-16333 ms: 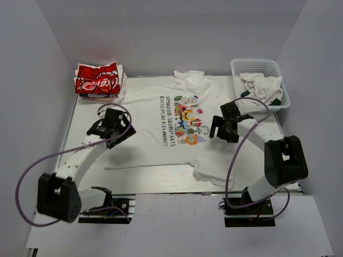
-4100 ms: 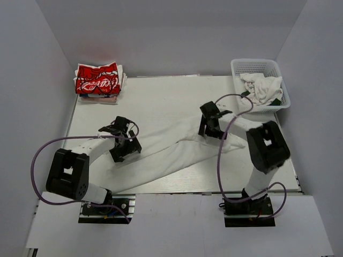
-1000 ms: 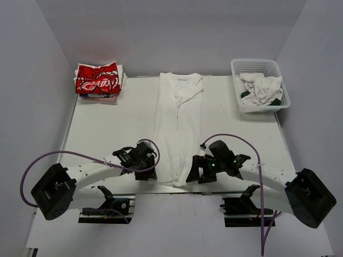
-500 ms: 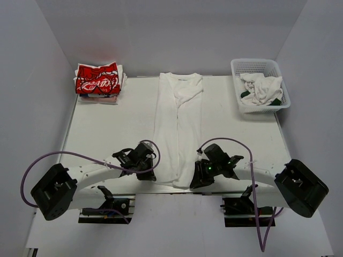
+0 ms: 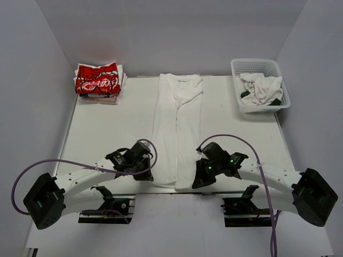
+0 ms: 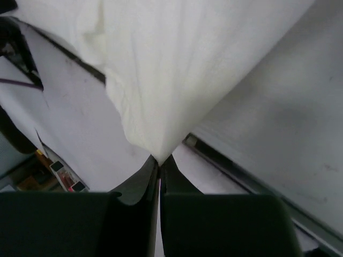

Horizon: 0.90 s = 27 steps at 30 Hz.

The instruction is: Fold and stack the t-shirts

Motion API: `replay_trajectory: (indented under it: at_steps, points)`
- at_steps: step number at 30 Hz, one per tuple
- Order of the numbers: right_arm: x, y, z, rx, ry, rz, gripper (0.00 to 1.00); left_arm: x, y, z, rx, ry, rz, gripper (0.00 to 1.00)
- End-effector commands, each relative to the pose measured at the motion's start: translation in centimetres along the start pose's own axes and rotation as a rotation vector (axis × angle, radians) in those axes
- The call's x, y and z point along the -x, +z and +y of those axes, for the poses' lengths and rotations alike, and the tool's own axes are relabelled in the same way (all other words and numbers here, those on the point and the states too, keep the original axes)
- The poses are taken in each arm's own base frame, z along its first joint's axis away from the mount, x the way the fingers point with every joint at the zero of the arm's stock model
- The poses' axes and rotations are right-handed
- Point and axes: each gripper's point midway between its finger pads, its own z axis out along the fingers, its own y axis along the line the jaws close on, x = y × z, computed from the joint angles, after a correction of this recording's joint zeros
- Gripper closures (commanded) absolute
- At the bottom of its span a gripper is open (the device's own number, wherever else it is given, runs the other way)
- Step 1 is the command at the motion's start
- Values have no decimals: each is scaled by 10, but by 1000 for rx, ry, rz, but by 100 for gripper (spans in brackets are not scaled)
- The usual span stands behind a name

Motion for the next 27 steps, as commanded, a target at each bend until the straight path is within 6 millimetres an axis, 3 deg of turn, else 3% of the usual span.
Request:
replay_trajectory:
  at_steps: [1, 5, 6, 8, 10, 12, 16, 18, 19, 20, 22, 23, 27]
  points:
    - [-33, -17, 0, -27, 62, 113, 100, -13, -14, -3, -9, 16, 69, 100]
    - [-53, -17, 1, -21, 69, 187, 100, -16, -17, -9, -21, 23, 94, 100]
    - [-49, -14, -6, -61, 67, 169, 100, -9, -18, -18, -52, 28, 67, 100]
    - [-31, -14, 5, -53, 2, 121, 100, 1, -22, -26, -64, 40, 42, 100]
    - [-24, -12, 1, -99, -33, 124, 100, 18, -27, -31, -37, 41, -17, 100]
    - [2, -14, 10, -137, -87, 56, 100, 26, -29, -34, -31, 58, -42, 100]
    - [26, -10, 19, -162, -120, 38, 100, 46, -34, -50, -68, 94, -96, 100]
    - [49, -17, 24, -201, -136, -33, 100, 59, -32, -43, 4, 79, -125, 100]
    - [50, -20, 16, -251, -123, -26, 100, 70, -37, -47, 18, 78, -156, 100]
    - [65, -25, 7, -320, -125, -93, 100, 79, -37, -41, 74, 75, -192, 100]
    - [91, -37, 14, -337, -135, -164, 100, 104, -38, -48, 112, 63, -251, 100]
    - [112, -47, 8, -396, -124, -236, 100, 116, -41, -39, 175, 49, -285, 100]
    - [152, -55, 0, -464, -82, -327, 100, 169, -37, -42, 239, -29, -378, 100]
